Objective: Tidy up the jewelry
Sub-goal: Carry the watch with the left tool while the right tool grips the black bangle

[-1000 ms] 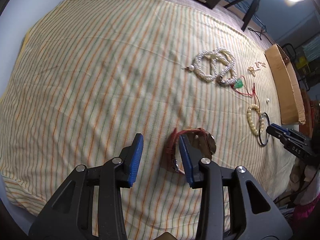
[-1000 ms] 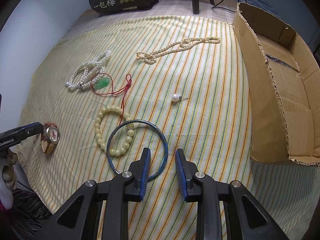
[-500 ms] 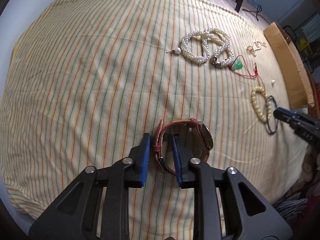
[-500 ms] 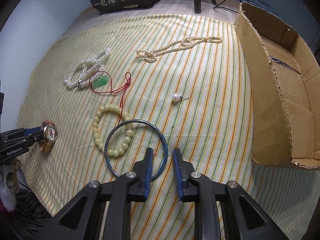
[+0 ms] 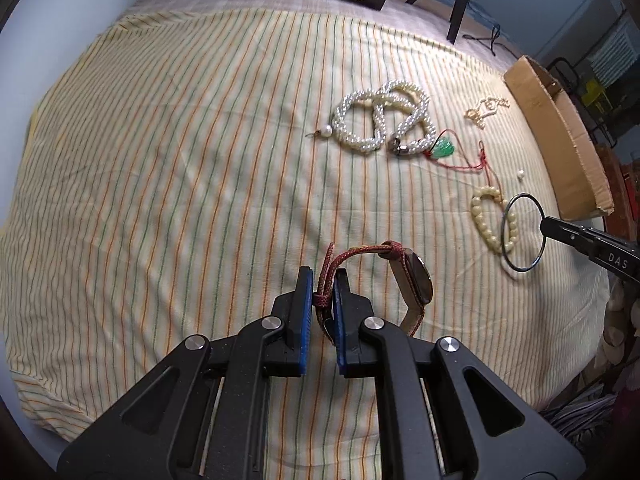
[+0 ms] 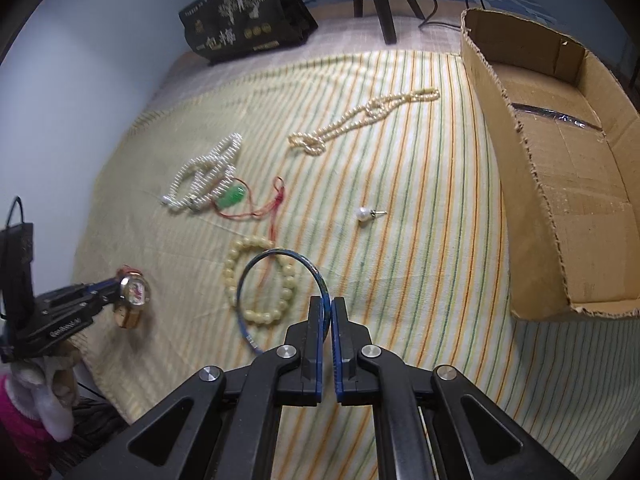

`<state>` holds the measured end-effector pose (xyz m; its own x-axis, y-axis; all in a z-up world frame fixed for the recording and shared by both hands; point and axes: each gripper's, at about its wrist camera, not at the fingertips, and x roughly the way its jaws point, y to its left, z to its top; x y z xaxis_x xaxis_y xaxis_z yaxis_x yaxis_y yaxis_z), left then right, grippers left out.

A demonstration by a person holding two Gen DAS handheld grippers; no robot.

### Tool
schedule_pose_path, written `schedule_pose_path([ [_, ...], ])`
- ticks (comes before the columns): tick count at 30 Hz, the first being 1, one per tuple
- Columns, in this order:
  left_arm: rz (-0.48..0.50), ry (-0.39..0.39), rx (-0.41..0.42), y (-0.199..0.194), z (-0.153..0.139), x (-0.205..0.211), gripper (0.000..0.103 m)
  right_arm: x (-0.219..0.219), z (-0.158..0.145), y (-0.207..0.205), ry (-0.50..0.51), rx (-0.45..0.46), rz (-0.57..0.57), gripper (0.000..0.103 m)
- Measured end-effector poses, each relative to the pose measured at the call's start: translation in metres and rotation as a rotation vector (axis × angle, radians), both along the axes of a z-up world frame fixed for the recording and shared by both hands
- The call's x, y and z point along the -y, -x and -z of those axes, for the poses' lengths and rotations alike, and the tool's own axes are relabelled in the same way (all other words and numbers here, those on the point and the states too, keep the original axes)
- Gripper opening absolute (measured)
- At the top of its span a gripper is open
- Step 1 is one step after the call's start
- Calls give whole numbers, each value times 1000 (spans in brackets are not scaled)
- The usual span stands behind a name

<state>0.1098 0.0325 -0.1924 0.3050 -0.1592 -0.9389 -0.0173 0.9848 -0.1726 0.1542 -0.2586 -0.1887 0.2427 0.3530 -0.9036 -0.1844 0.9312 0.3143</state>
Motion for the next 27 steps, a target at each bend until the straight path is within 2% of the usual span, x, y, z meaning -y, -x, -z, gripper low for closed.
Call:
schedule_pose_path([
  [11,-1,26,96,2,-34,1,8,-7,-36,15,-25,98,-21,1],
  [20,54,56,159,-7,-57,43,8,3,-69,20,12,209,-10,1],
  [27,92,78,212,-16,-78,74,8,31,-93,18,17,275,42,1],
])
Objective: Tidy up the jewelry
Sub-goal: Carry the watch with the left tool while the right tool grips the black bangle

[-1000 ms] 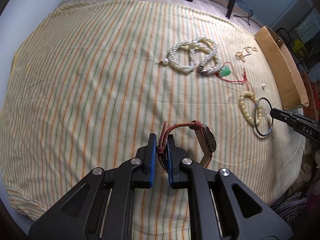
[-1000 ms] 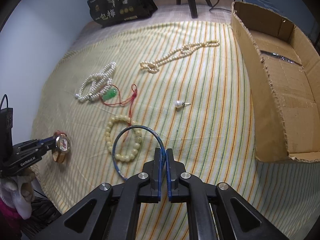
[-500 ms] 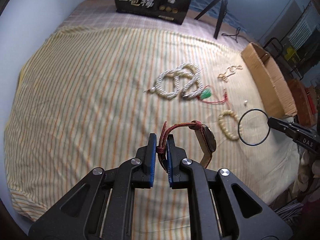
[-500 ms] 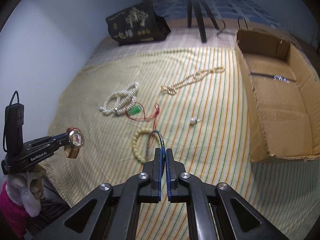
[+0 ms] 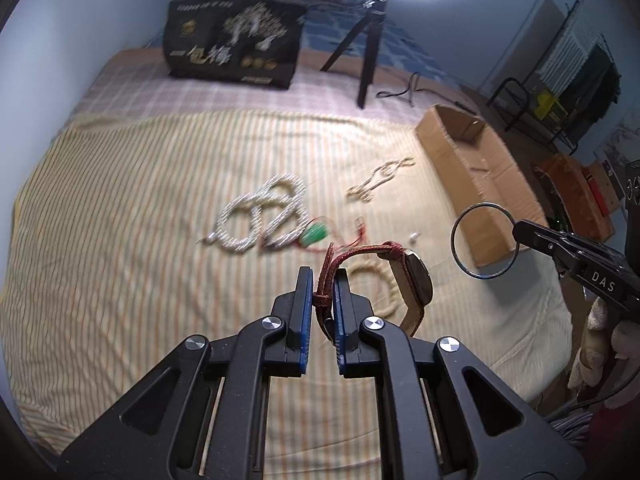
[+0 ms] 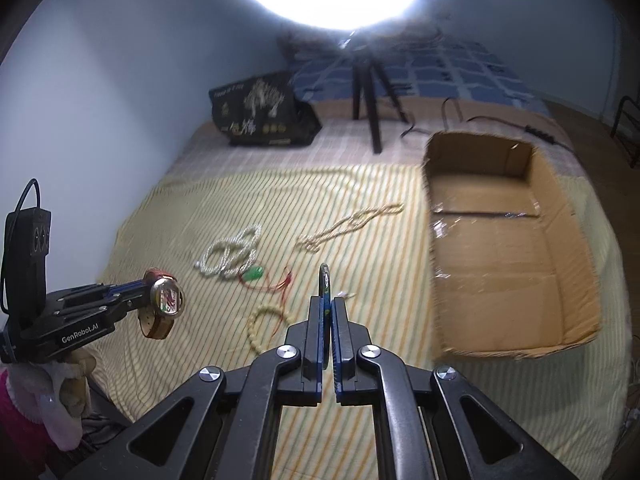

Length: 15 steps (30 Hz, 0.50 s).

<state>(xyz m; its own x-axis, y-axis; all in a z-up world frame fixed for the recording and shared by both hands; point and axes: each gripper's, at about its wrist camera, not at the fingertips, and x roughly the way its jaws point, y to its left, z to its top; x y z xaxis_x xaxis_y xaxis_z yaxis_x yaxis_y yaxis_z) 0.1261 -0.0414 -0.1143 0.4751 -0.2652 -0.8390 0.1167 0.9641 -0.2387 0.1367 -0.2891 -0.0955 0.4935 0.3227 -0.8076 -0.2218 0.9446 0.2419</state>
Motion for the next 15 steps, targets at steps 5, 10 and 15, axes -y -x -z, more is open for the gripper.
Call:
schedule_pose_path([
  [5,31,7,47,-10,-15,25,8,22,-13,-1,13,37,41,1],
  [10,53,19,65,-20,-22,49,8,44,-22,-3,47,67,85,1],
  [15,81,27,82,-29,-25,78,8,69,-26,-11,80,88,127,1],
])
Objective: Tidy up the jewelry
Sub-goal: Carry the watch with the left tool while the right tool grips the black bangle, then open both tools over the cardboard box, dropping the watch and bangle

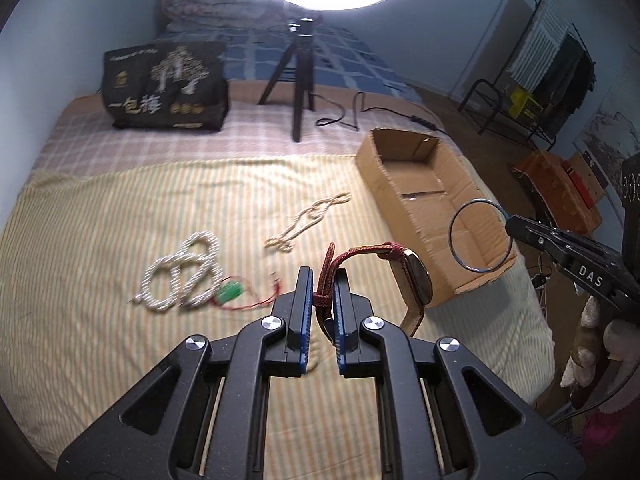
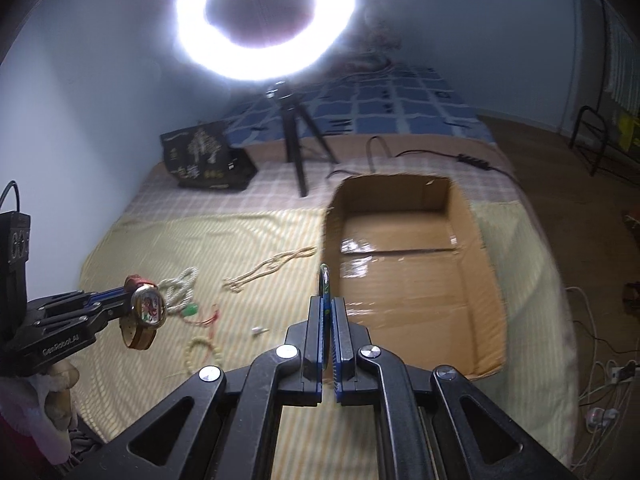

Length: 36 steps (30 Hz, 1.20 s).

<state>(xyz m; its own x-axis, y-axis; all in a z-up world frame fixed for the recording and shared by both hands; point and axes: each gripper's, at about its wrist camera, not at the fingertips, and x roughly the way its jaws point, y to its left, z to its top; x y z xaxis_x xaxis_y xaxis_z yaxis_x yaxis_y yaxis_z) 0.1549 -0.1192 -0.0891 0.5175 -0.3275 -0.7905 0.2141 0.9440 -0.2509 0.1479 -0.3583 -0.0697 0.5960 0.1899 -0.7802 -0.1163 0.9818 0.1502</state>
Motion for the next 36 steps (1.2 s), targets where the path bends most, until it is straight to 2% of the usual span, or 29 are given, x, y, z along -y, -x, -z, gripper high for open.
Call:
schedule_pose_path([
  [16,85,33,-11,-33,16,100,8,70,13,-30,84,4,98,1],
  [22,105,61,-36,-42,27,130,8,88,21,-34,65,-6,117,1],
  [31,126,38,-63,-50,49,157,8,95,32,-39,55,-16,98,2],
  [32,127,32,-64,-50,51,158,12,95,32,-40,54,-13,98,4],
  [33,127,23,-59,-50,52,158,16,96,32,-41,54,-13,94,18],
  [34,125,6,-54,-50,53,159,30,96,32,-42,55,-12,91,27],
  [35,118,-3,-48,-49,52,159,51,95,31,-41,56,-5,93,46],
  [36,115,-5,-41,-48,51,158,59,94,30,-41,61,3,100,63],
])
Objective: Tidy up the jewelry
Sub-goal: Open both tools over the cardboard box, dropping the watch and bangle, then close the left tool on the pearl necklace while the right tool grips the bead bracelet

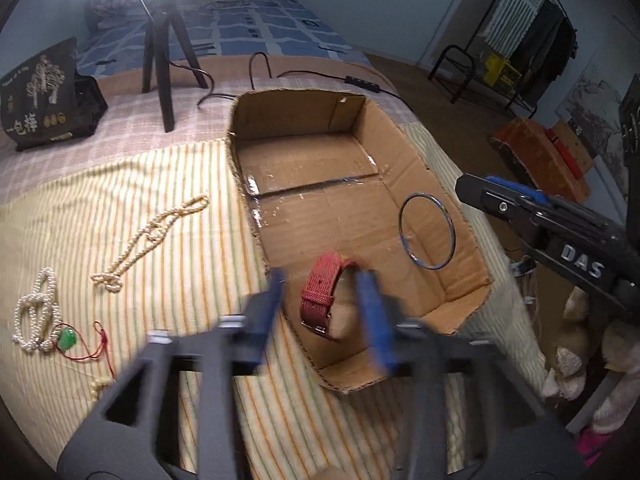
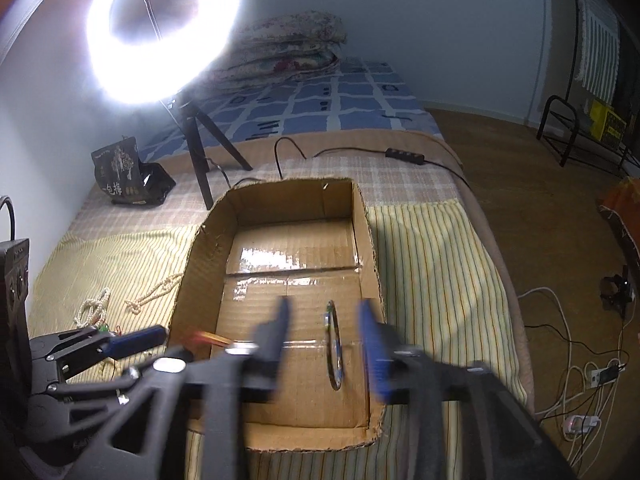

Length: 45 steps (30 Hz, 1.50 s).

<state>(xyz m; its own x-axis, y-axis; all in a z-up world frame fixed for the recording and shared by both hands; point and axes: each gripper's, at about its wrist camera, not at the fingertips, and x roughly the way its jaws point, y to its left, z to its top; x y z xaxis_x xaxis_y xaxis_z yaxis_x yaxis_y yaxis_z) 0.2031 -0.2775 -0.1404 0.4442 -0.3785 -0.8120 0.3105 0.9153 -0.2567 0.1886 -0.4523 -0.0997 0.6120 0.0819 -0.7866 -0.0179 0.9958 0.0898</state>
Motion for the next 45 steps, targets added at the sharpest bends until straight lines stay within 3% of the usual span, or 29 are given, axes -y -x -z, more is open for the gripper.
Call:
schedule_pose_path([
  [1,-1,0,18,2,-2,-1,64,0,-1,0,5,8,6,70],
  [3,4,-20,36,4,-5,0,65,-2,-4,1,20,24,18,86],
  [10,17,-50,34,8,-6,0,71,-6,-9,2,60,36,40,98],
  [29,17,-101,67,26,-27,-33,74,-19,-28,16,28,58,63,99],
  [45,-82,-136,118,35,-46,-124,74,-66,-41,34,27,76,16,99],
])
